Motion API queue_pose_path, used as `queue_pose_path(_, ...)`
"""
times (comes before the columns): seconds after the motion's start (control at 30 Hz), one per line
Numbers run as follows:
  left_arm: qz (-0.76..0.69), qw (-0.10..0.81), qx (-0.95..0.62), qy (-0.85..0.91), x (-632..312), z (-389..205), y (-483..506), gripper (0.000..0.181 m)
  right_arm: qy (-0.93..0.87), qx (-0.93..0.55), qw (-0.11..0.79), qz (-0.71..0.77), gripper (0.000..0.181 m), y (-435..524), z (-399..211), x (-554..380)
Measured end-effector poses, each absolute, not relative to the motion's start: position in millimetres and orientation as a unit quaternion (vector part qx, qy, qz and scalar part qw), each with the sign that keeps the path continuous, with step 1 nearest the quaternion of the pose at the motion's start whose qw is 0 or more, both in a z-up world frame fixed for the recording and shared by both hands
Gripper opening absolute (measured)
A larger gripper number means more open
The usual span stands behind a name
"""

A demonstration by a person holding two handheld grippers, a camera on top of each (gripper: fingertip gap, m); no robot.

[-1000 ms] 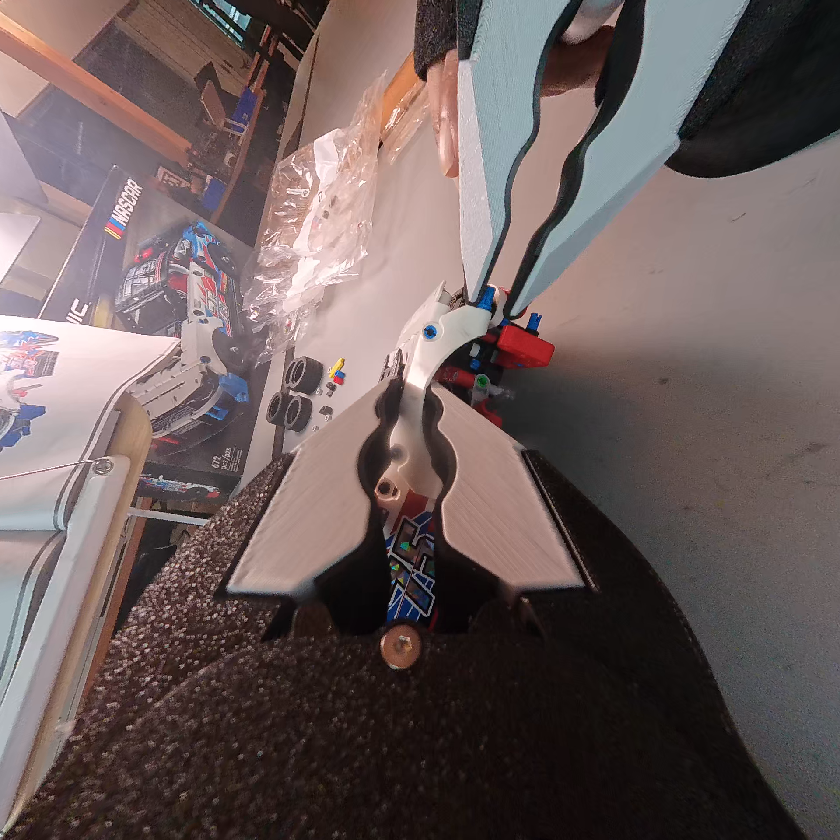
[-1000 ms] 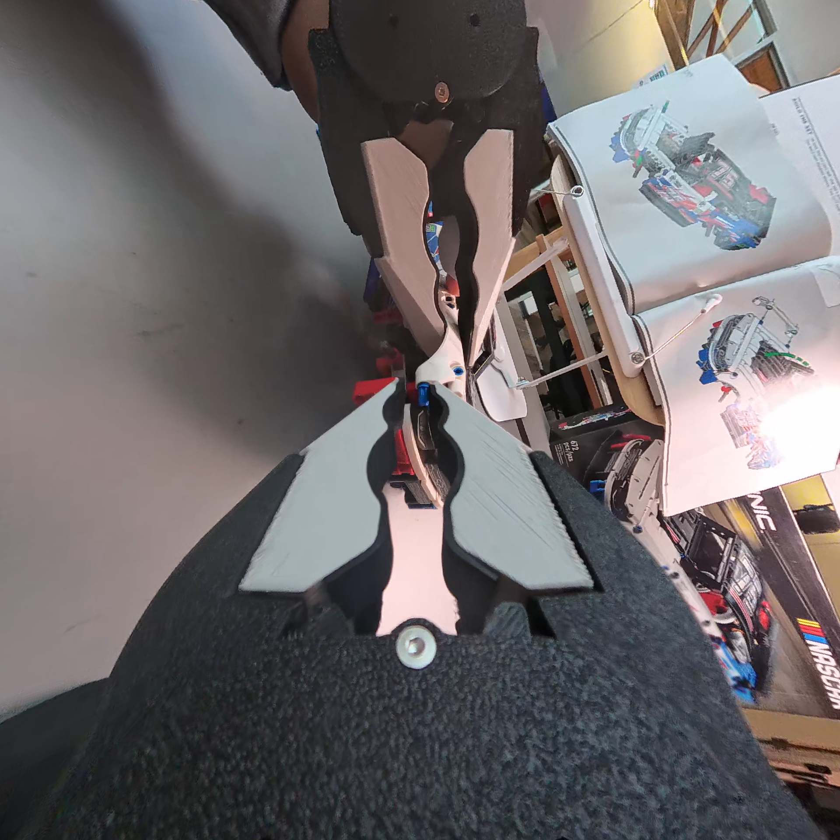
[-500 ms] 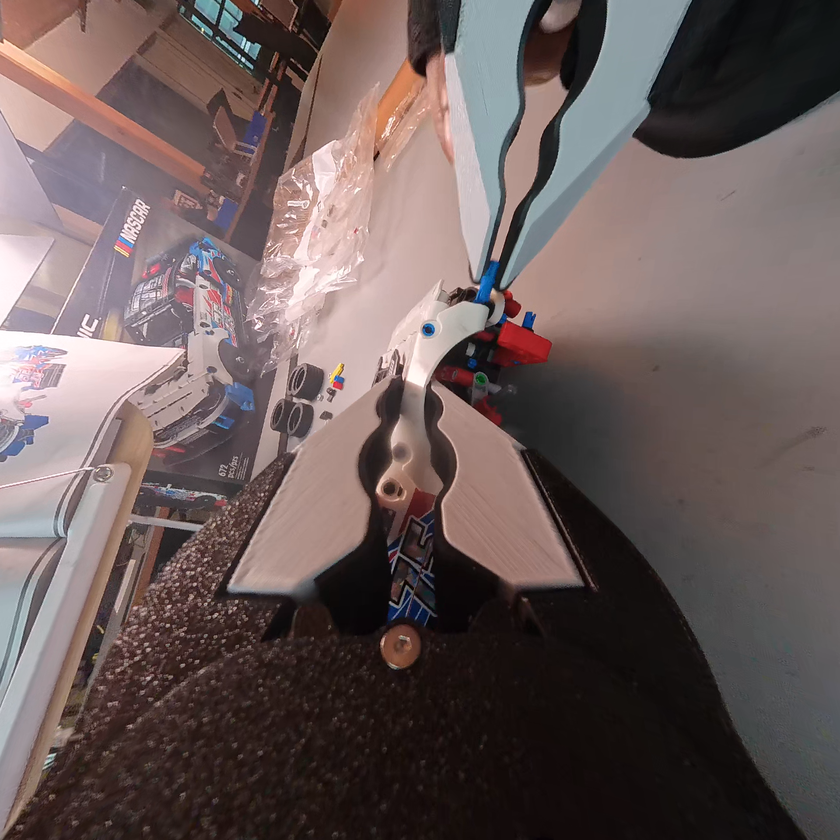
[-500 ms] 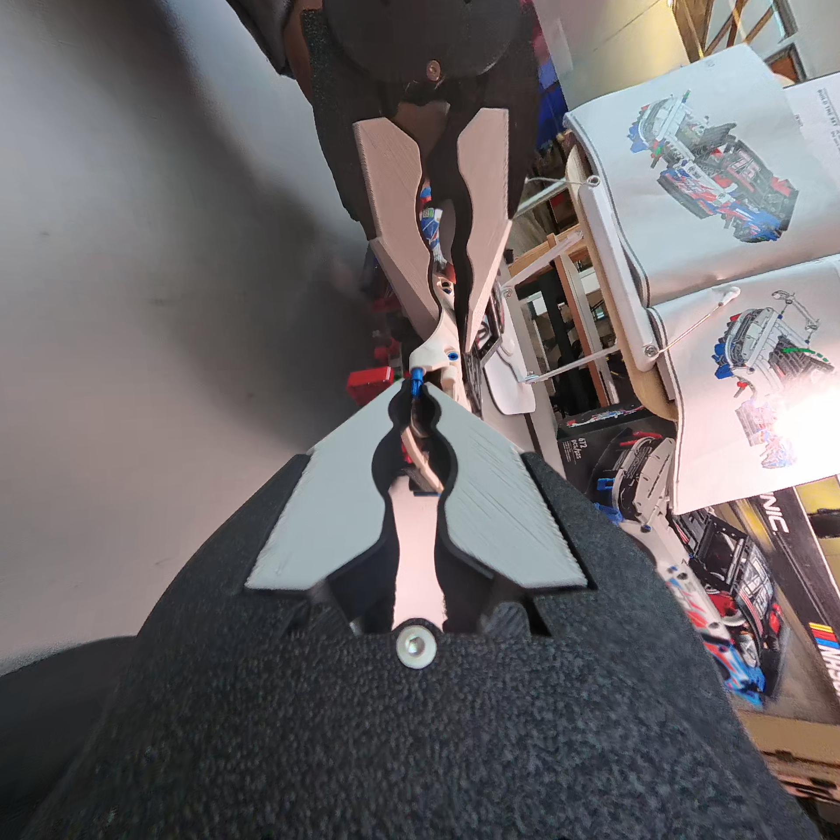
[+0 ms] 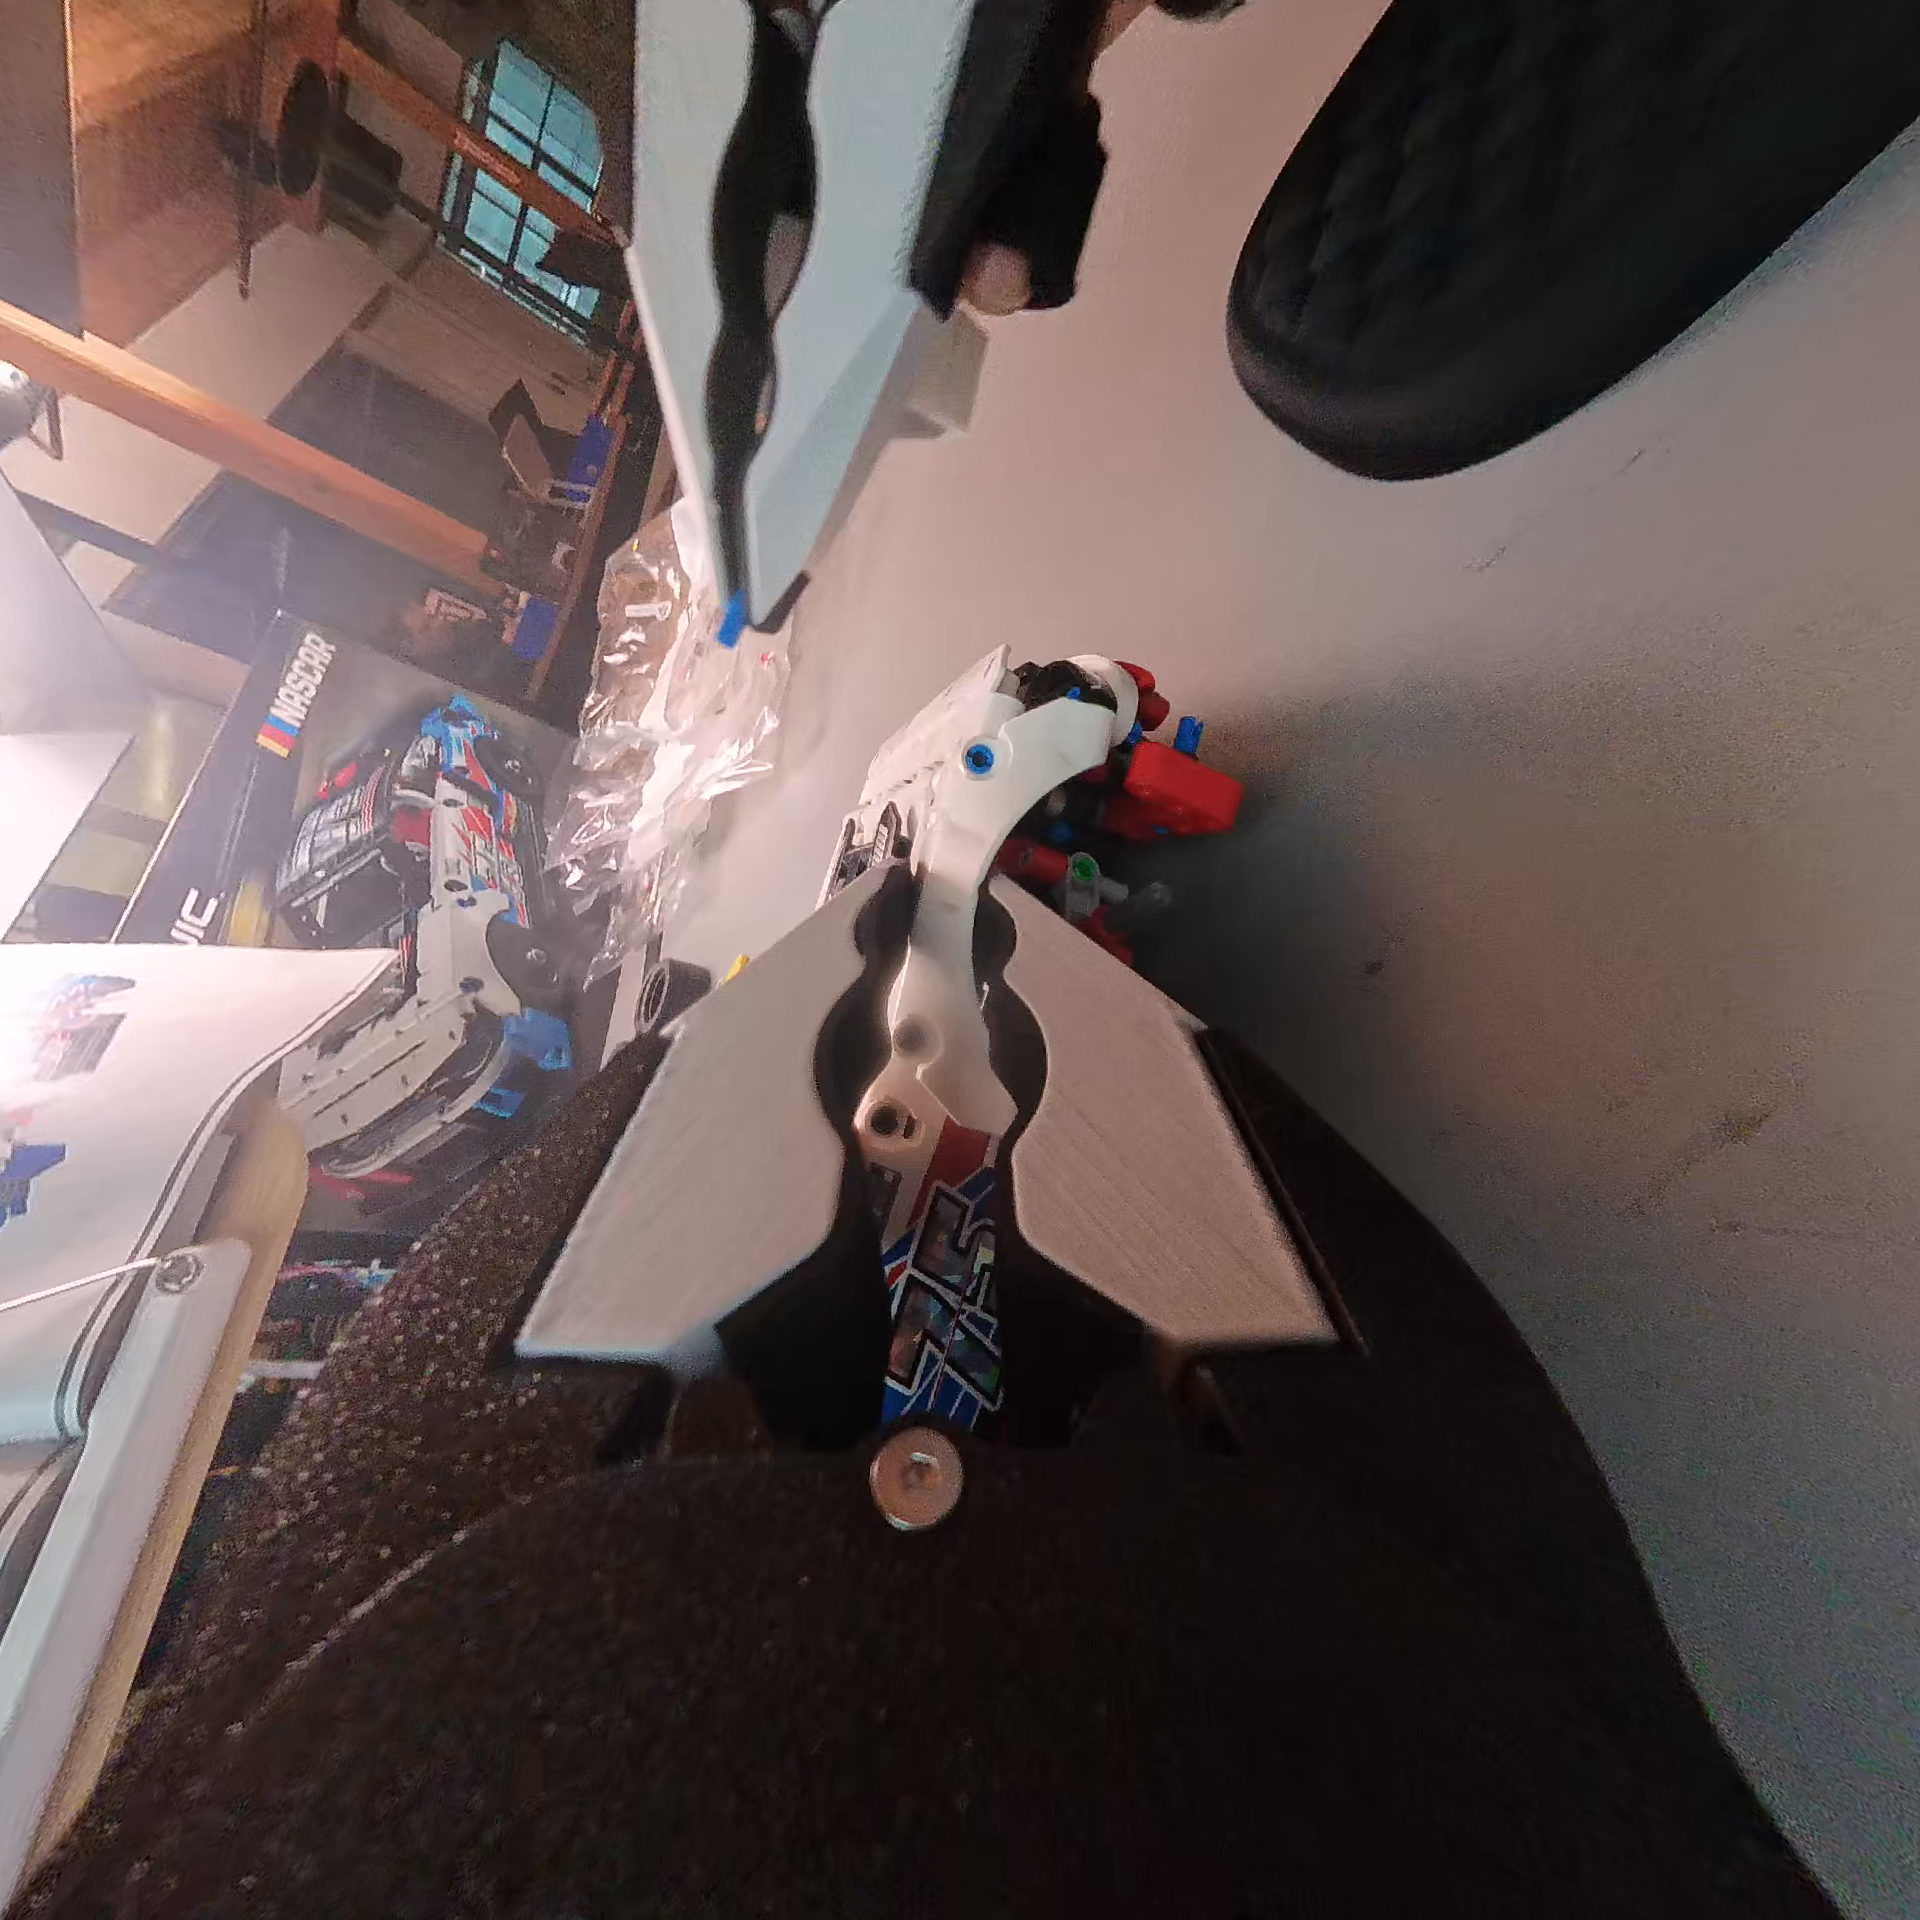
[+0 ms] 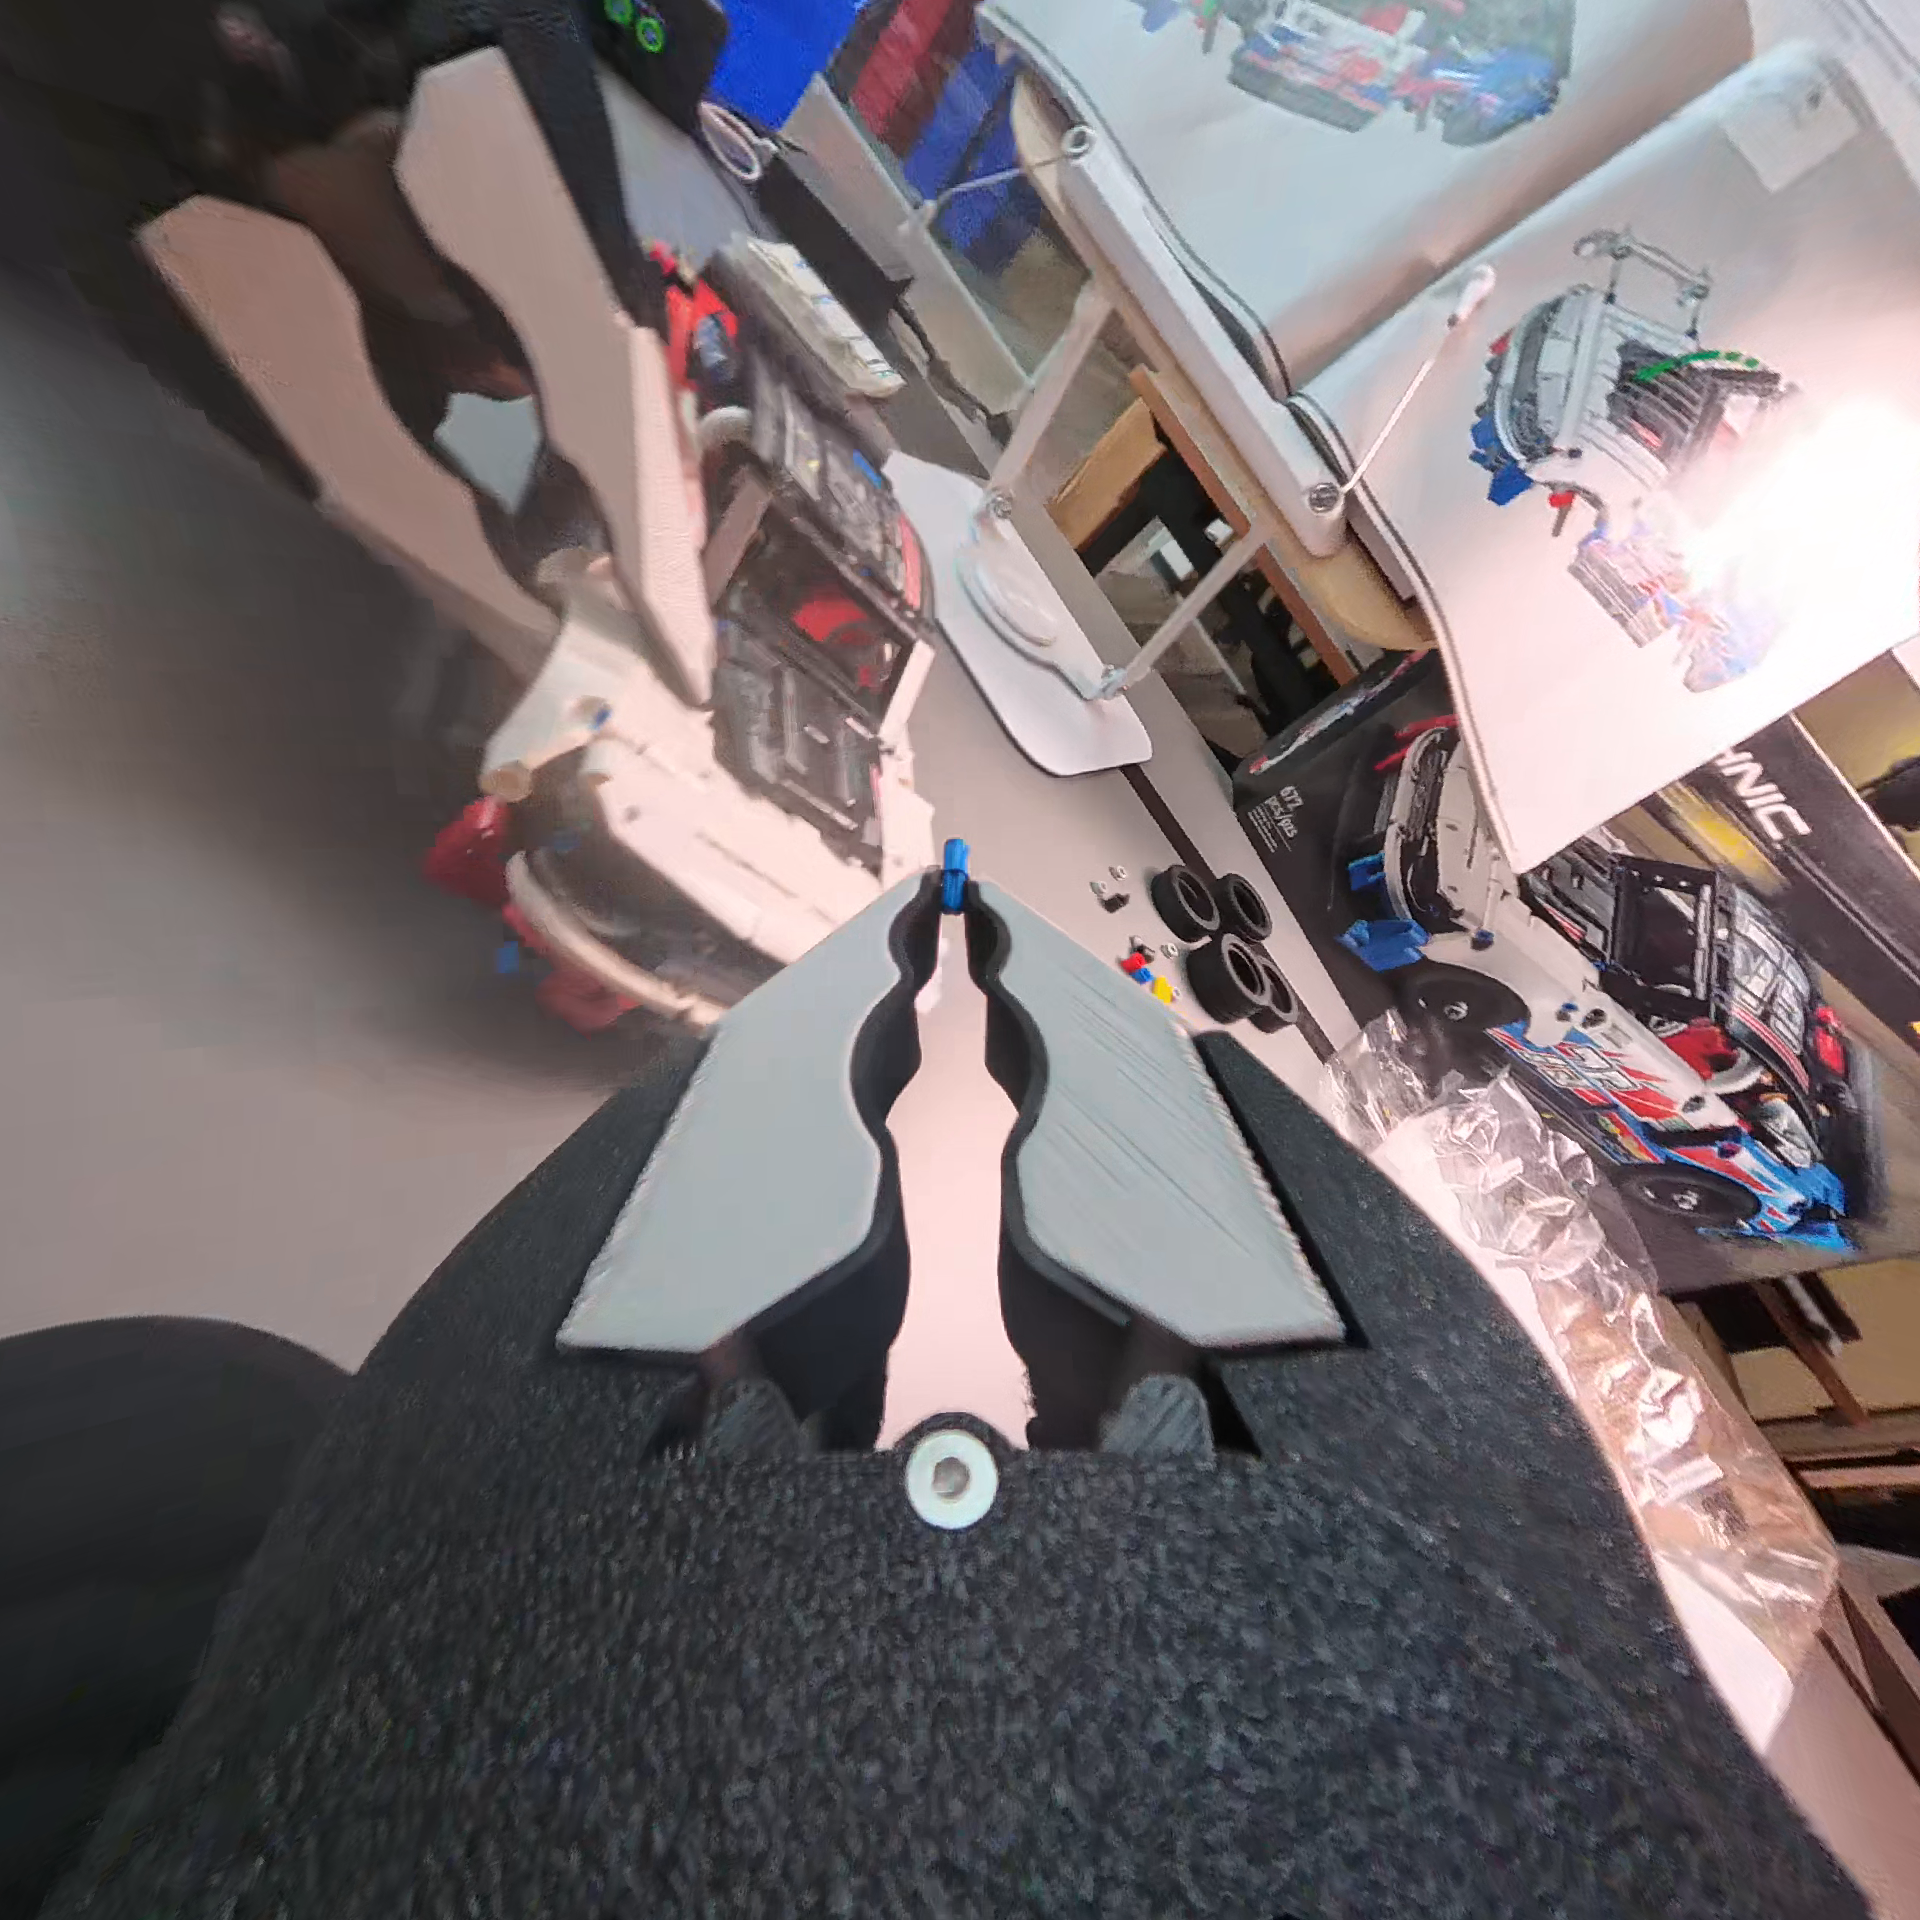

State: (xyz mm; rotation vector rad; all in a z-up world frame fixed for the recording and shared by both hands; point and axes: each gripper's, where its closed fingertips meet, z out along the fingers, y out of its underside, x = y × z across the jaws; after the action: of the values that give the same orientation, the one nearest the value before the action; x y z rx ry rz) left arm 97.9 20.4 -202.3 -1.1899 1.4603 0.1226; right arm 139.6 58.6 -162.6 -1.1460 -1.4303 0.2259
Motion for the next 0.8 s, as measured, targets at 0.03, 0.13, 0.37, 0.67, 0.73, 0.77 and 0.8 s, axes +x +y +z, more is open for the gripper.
queue_pose_path(0.03,0.051,0.588,-0.503,0.631,104.4,-204.1,17.9,0.011,-0.612,-0.497,0.607,0.101,0.003,61.9,-156.8,139.3)
queue_pose_path(0.13,0.056,0.567,-0.497,0.655,116.2,-221.6,13.9,0.02,-0.599,-0.507,0.609,0.111,0.003,65.6,-145.9,133.6)
queue_pose_path(0.37,0.049,0.525,-0.526,0.668,93.6,-228.8,-11.8,0.053,-0.603,-0.53,0.579,0.144,0.003,56.9,-158.3,124.9)
queue_pose_path(0.67,-0.405,0.55,-0.676,0.276,42.4,-127.0,-45.9,0.037,-0.62,-0.47,0.498,0.382,0.003,-24.0,-132.8,53.8)
queue_pose_path(0.73,-0.482,0.529,-0.673,0.187,29.3,-111.9,-42.3,0.027,-0.643,-0.434,0.502,0.382,0.004,-36.4,-129.4,37.2)
queue_pose_path(0.77,-0.506,0.515,-0.671,0.166,25.9,-109.7,-43.5,0.023,-0.65,-0.42,0.505,0.382,0.004,-41.3,-126.8,31.0)
queue_pose_path(0.8,-0.522,0.505,-0.669,0.159,24.2,-108.8,-46.7,0.022,-0.655,-0.409,0.507,0.383,0.004,-45.7,-124.4,26.0)
